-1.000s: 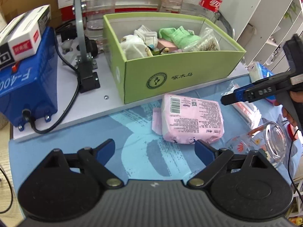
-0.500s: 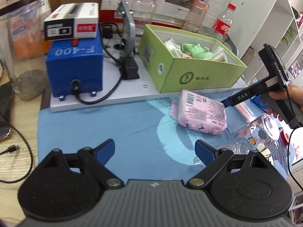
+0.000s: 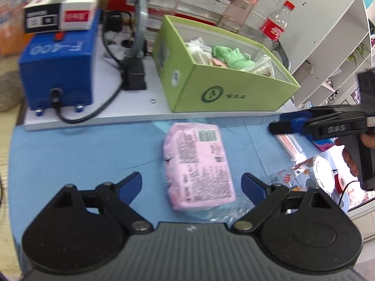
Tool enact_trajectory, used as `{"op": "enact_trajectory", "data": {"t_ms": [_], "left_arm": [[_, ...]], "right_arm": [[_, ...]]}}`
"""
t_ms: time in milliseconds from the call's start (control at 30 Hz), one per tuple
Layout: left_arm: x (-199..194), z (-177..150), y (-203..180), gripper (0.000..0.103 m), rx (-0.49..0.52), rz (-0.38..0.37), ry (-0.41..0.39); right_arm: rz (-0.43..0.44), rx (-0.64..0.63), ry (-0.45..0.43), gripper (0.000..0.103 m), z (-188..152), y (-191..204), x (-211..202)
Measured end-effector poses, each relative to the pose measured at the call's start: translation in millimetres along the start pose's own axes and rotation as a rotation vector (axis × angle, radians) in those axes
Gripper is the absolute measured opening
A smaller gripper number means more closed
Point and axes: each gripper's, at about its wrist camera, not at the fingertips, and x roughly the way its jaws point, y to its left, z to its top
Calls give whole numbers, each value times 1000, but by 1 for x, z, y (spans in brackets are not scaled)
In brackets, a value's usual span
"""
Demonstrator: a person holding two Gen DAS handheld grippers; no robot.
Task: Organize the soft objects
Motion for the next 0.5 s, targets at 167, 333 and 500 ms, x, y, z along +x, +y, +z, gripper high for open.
{"op": "enact_trajectory", "data": {"t_ms": [167, 333, 500], "left_arm": [[36, 19, -23, 93, 31, 43, 68], [69, 28, -37, 93, 75, 168, 120], [90, 23, -41, 93, 122, 281, 158]], "right_arm": [[-69, 181, -247, 60, -40, -63, -52], [-111, 318, -326, 60, -90, -116, -61], [-51, 363, -346, 60, -121, -142, -53]]}}
